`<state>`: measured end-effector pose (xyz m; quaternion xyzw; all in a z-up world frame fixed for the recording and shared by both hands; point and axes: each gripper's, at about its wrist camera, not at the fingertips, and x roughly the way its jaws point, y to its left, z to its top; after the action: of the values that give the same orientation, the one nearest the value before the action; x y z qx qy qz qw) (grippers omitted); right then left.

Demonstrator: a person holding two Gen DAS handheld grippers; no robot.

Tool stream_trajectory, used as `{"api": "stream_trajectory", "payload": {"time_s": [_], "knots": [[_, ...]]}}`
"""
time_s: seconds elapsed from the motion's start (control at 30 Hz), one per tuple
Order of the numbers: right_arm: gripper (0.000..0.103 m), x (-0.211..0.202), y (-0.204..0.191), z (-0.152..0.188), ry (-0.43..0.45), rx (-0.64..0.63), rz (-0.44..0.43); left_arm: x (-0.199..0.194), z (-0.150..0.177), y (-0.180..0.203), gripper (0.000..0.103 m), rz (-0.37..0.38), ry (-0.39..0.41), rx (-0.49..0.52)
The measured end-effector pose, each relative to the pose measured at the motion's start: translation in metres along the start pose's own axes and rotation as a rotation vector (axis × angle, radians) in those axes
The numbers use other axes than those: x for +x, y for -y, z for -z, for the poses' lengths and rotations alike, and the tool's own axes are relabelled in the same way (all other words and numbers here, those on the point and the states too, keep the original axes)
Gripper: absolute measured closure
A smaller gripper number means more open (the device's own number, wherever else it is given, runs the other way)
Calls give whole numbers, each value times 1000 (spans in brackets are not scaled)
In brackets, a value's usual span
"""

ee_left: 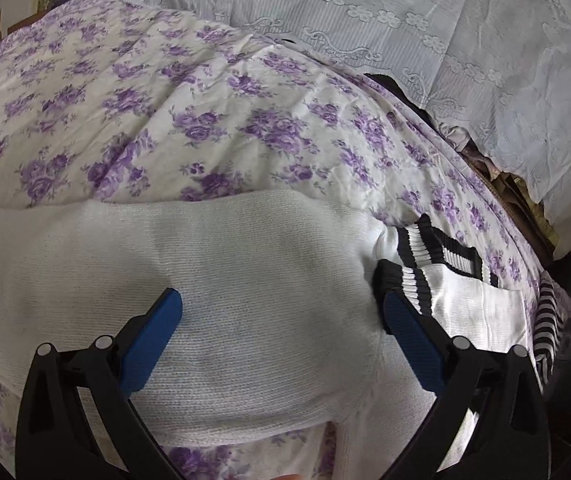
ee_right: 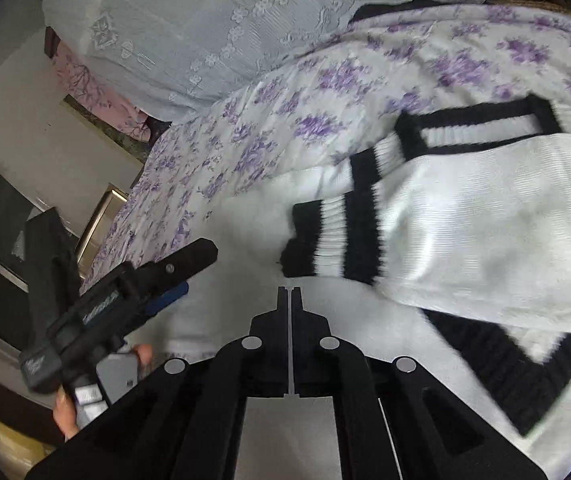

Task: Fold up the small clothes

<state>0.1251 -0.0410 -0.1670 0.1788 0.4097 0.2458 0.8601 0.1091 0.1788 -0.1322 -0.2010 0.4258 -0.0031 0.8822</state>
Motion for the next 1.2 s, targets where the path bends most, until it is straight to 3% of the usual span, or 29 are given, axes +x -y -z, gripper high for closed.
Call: {"api": "stream_trajectory", "payload": {"time_s": [0.03, 0.07, 0.13, 0.2, 0.3, 0.43, 0.53, 0.57, 0.6, 0.63, 0.67, 0.73, 0.77, 0.83, 0.9, 0.93, 0.97, 1.03, 1.07, 1.1, 1.13, 1.2], "knots": [[94, -11, 4, 2, 16, -5, 12, -2, 1, 4, 4, 7, -1, 14], [70, -28, 15, 0, 42, -10, 41, -4, 2, 8, 4, 21, -1, 27], [36, -50, 35, -4, 101, -8, 113, -11, 6, 23, 4, 75, -2, 73], [36, -78, 63, -9, 177, 23, 189, -15, 10, 45, 4, 145, -12, 137], [36, -108, 109, -26, 227, 132, 185, -7, 14, 85, 4, 197, -59, 218], [37, -117, 147, -49, 248, 210, 137, 27, 17, 126, 4, 164, -124, 311], [39, -111, 178, -58, 249, 229, 204, 64, 23, 120, 4, 39, -164, 301], [51, -112, 199, -54, 249, 262, 275, 76, 26, 114, 5, 11, -184, 297], [64, -111, 218, -49, 251, 292, 284, 75, 29, 113, 4, 22, -165, 325], [92, -115, 234, -43, 276, 311, 253, 71, 31, 116, 4, 16, -146, 363], [103, -120, 248, -36, 287, 348, 227, 69, 33, 118, 4, 5, -146, 373], [103, -129, 268, -28, 288, 439, 140, 66, 34, 120, 4, -8, -140, 363], [97, -135, 267, -25, 296, 451, 153, 63, 34, 119, 5, -4, -140, 350], [95, -156, 242, -20, 334, 360, 178, 47, 31, 116, 5, 64, -128, 304], [84, -165, 213, -13, 328, 250, 147, 32, 29, 114, 5, 131, -102, 273], [67, -167, 201, -6, 316, 211, 134, 29, 28, 114, 4, 147, -96, 266], [56, -166, 191, 1, 292, 181, 129, 31, 29, 115, 4, 150, -106, 266], [59, -153, 190, 12, 222, 160, 153, 51, 35, 114, 4, 100, -177, 284], [72, -146, 197, 19, 187, 167, 186, 65, 40, 114, 5, 44, -202, 306], [82, -142, 206, 25, 188, 179, 182, 65, 43, 116, 4, 25, -177, 345], [103, -144, 216, 29, 214, 203, 177, 63, 46, 120, 4, 5, -164, 374], [103, -152, 233, 33, 210, 314, 113, 55, 48, 124, 4, -22, -157, 388]]}}
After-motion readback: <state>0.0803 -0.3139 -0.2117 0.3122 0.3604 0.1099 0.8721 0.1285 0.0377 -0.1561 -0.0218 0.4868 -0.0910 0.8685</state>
